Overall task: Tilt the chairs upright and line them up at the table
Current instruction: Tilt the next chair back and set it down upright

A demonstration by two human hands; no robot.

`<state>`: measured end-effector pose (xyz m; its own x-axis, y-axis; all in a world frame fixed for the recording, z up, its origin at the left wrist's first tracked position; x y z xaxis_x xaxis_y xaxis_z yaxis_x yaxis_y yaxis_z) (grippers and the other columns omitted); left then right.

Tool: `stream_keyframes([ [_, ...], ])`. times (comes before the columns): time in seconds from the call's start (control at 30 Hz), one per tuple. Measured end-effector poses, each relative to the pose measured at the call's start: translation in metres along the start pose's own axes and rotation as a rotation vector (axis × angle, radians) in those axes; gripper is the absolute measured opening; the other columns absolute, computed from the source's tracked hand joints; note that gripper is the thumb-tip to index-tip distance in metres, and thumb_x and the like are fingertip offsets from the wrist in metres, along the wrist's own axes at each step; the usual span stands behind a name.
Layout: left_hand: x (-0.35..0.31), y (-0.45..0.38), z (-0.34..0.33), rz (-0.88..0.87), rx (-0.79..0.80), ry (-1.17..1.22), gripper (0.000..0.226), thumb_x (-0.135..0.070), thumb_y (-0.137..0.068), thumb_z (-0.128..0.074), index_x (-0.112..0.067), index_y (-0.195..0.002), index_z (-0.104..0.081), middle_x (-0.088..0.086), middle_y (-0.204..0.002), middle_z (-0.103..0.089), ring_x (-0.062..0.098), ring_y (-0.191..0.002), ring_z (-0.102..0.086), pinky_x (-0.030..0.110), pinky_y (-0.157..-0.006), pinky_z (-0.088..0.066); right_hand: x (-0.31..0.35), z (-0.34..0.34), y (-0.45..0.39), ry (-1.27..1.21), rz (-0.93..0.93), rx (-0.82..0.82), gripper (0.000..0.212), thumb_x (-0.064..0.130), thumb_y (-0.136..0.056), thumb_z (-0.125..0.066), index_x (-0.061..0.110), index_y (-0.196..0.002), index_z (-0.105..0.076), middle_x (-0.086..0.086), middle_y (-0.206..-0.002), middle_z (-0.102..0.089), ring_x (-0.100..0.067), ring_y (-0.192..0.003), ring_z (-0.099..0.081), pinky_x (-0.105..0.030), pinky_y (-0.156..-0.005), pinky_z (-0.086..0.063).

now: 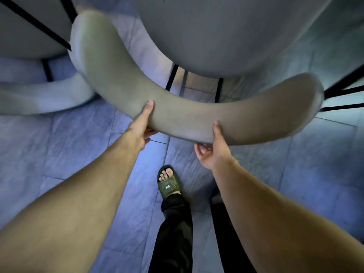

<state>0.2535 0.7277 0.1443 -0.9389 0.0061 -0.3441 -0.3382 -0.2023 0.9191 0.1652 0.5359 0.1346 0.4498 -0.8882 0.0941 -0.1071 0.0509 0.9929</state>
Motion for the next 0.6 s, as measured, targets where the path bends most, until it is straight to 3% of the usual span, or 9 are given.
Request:
stream_keyframes([
  [0.1,-0.053,0.045,-0.001,-0.117,-0.010,-0.068,0.035,-0.063,-0.084,-0.055,-0.028,-0.084,-0.050,-0.010,-0.087,-0.060,0.011,-0.067,-0.066,0.036,-0.089,-0.036,0.030,-0.021,0.044,0.095,0.067,0.032,0.066,0.054,-0.080,-0.069,0.013,-0.129,-0.052,-0.002,-0.097,-0.061,-0.014,-0.085,-0.059,-0.030,-0.089,-0.047],
  [0.17,-0.079,0.071,-0.005,-0.168,0.000,-0.088,0.036,-0.060,-0.085,-0.055,-0.025,-0.093,-0.054,-0.007,-0.093,-0.065,0.011,-0.057,-0.067,0.033,-0.081,-0.036,0.052,-0.030,0.069,0.141,0.121,0.025,0.067,0.054,-0.083,-0.066,0.013,-0.134,-0.049,-0.003,-0.093,-0.059,-0.015,-0.080,-0.058,-0.031,-0.086,-0.046],
  [0.27,-0.108,0.110,-0.013,-0.199,-0.008,-0.091,0.049,-0.056,-0.087,-0.057,-0.022,-0.121,-0.055,0.001,-0.115,-0.069,0.017,-0.068,-0.066,0.028,-0.071,-0.042,0.082,-0.039,0.109,0.198,0.164,0.020,0.065,0.051,-0.087,-0.062,0.011,-0.136,-0.047,-0.006,-0.088,-0.058,-0.020,-0.087,-0.060,-0.032,-0.084,-0.046],
  [0.33,-0.126,0.134,-0.018,-0.213,-0.027,-0.083,0.051,-0.048,-0.090,-0.058,-0.015,-0.128,-0.055,0.007,-0.122,-0.067,0.024,-0.078,-0.066,0.023,-0.040,-0.045,0.099,-0.042,0.134,0.215,0.191,0.010,0.063,0.049,-0.089,-0.061,0.010,-0.136,-0.046,-0.007,-0.086,-0.058,-0.020,-0.081,-0.060,-0.033,-0.080,-0.048],
  [0.37,-0.133,0.146,-0.020,-0.209,-0.034,-0.086,0.051,-0.047,-0.091,-0.057,-0.013,-0.129,-0.055,0.008,-0.121,-0.067,0.025,-0.081,-0.065,0.024,-0.038,-0.045,0.106,-0.043,0.147,0.238,0.203,-0.006,0.061,0.049,-0.089,-0.061,0.010,-0.135,-0.047,-0.007,-0.085,-0.058,-0.019,-0.076,-0.059,-0.032,-0.074,-0.049],
  [0.47,-0.147,0.181,-0.021,-0.168,-0.061,-0.093,0.050,-0.048,-0.092,-0.053,-0.014,-0.129,-0.053,0.008,-0.111,-0.067,0.026,-0.083,-0.067,0.035,-0.075,-0.042,0.119,-0.045,0.177,0.314,0.201,-0.042,0.057,0.047,-0.089,-0.061,0.010,-0.132,-0.049,-0.008,-0.081,-0.060,-0.020,-0.070,-0.060,-0.030,-0.054,-0.045],
  [0.53,-0.154,0.197,-0.017,-0.138,-0.090,-0.056,0.049,-0.044,-0.092,-0.055,-0.015,-0.131,-0.051,0.007,-0.120,-0.063,0.027,-0.093,-0.065,0.047,-0.087,-0.045,0.124,-0.047,0.193,0.352,0.191,-0.042,0.054,0.045,-0.089,-0.059,0.011,-0.130,-0.050,-0.009,-0.080,-0.061,-0.021,-0.069,-0.062,-0.030,-0.051,-0.042],
  [0.6,-0.161,0.213,-0.017,-0.104,-0.103,0.035,0.052,-0.036,-0.093,-0.058,-0.015,-0.138,-0.046,0.006,-0.139,-0.052,0.029,-0.115,-0.056,0.058,-0.090,-0.046,0.128,-0.050,0.208,0.388,0.176,-0.037,0.047,0.044,-0.090,-0.057,0.012,-0.125,-0.050,-0.009,-0.080,-0.062,-0.021,-0.067,-0.063,-0.029,-0.050,-0.040],
])
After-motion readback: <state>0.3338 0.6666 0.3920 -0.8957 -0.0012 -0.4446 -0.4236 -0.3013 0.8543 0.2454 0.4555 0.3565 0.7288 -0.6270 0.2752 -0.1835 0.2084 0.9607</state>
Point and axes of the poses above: each hand's wrist, its own y-axis away from the middle knuckle, its own z-axis out of the back of the hand, x = y × z, the point moved 7 cm from there along -y, towards the middle knuckle
